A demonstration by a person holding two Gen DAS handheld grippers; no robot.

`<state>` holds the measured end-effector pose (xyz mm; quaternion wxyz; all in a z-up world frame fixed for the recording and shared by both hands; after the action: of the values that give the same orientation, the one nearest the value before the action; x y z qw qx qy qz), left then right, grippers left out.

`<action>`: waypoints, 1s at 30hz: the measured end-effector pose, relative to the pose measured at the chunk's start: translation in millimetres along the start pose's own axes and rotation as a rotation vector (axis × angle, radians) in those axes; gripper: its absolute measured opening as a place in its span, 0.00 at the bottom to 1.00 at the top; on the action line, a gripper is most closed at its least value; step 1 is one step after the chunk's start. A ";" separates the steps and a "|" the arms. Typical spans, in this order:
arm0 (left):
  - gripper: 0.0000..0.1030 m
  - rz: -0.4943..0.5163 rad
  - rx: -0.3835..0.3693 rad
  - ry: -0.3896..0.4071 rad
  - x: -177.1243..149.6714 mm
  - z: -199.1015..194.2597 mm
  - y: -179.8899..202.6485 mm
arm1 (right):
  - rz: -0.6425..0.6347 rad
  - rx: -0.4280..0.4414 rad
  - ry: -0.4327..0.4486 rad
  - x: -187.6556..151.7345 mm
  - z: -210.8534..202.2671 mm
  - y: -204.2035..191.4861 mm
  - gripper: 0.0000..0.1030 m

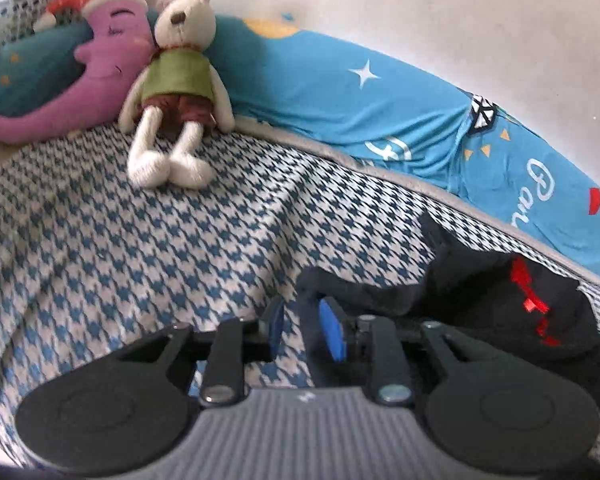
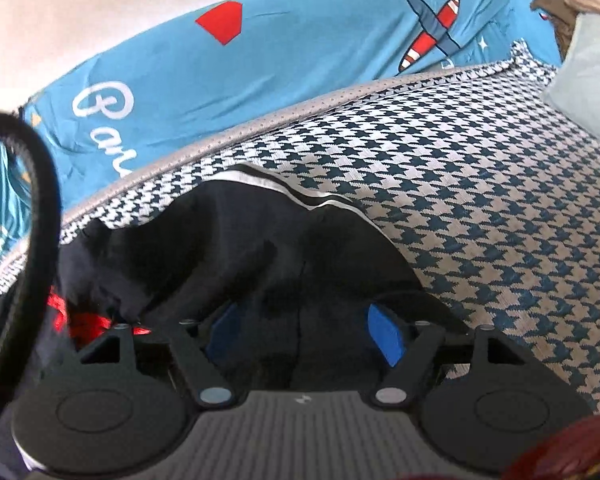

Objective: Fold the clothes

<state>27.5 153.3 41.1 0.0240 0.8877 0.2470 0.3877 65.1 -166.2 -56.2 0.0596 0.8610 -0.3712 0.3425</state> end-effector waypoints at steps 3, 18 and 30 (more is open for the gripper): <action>0.26 -0.003 -0.024 -0.015 -3.6 1.9 3.0 | -0.034 -0.011 0.005 -1.8 6.4 -1.4 0.63; 0.85 0.026 -0.135 -0.001 11.9 32.9 52.3 | -0.084 0.295 0.090 3.8 -23.2 -48.8 0.04; 0.89 -0.026 -0.194 -0.074 41.6 105.3 82.2 | -0.209 0.358 0.111 3.4 -39.2 -81.8 0.19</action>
<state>159.8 116.0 15.0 0.1241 0.8916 0.2184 0.3766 101.0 -95.6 -11.9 -0.0389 0.8715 -0.2092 0.4418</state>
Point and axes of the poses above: each gripper's, at about its wrist camera, not at the fingertips, and z roughly the way its jaws point, y to its right, x to its top, the point moved 5 cm from there along z, roughly the way its jaws point, and after that the axes turned 1 degree about -y, right-handed, at the moved point
